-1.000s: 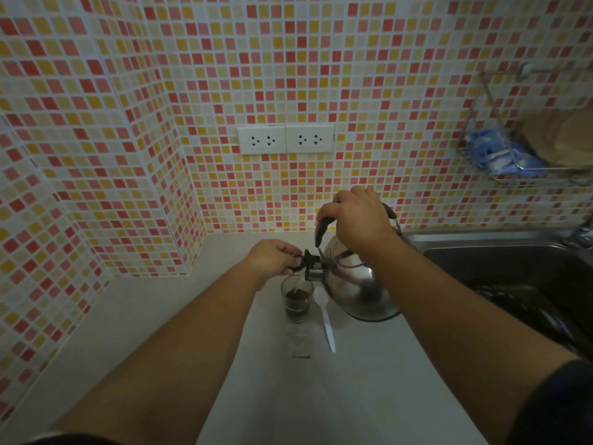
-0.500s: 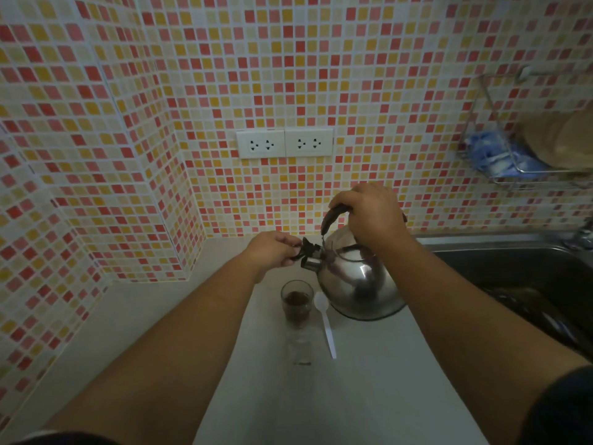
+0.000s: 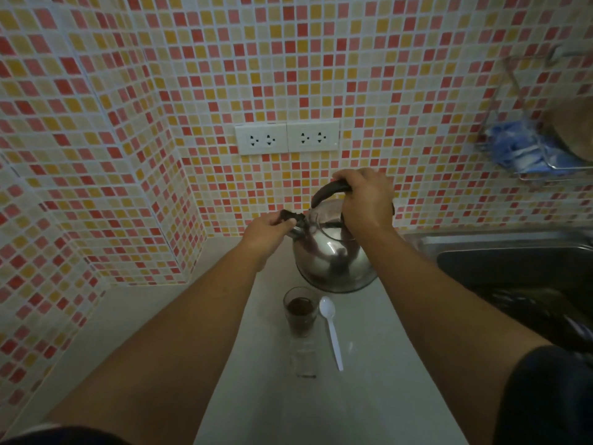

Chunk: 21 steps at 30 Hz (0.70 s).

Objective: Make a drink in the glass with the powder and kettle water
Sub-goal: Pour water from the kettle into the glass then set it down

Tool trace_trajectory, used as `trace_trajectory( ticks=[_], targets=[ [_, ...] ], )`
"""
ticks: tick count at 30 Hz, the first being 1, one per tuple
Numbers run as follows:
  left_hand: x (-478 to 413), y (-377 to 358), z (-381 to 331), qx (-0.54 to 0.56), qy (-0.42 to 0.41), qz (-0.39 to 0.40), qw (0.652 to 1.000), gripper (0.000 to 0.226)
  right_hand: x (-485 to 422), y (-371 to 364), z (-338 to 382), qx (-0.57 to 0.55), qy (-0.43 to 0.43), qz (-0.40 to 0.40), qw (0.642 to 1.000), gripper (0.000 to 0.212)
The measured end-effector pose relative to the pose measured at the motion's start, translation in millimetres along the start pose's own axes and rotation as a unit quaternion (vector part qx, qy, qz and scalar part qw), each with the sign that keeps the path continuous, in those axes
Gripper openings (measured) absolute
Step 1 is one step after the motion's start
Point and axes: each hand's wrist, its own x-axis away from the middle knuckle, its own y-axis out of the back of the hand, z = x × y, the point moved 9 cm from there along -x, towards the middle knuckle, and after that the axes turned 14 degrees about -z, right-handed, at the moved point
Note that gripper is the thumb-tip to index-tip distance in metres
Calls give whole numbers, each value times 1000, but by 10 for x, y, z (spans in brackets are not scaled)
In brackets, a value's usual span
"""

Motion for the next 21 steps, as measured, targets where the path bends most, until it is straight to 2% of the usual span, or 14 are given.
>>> trace_trajectory(
  ticks=[4,8,13,21],
  targets=[
    [-175,37,159,-6,11,-41,999,31,28,-314,-37,-12,-13,11,1000,34],
    [-330,78,340,-25,11,-76,997,29,107,-646,-144,-17,-43,26,999,35],
    [-461,106,581,-48,20,-99,994,34,196,-963,-179,-37,-44,41,997,32],
    [-647,132,766,-17,28,-114,993,30,210,-1270,-200,-65,-58,57,995,32]
  ],
)
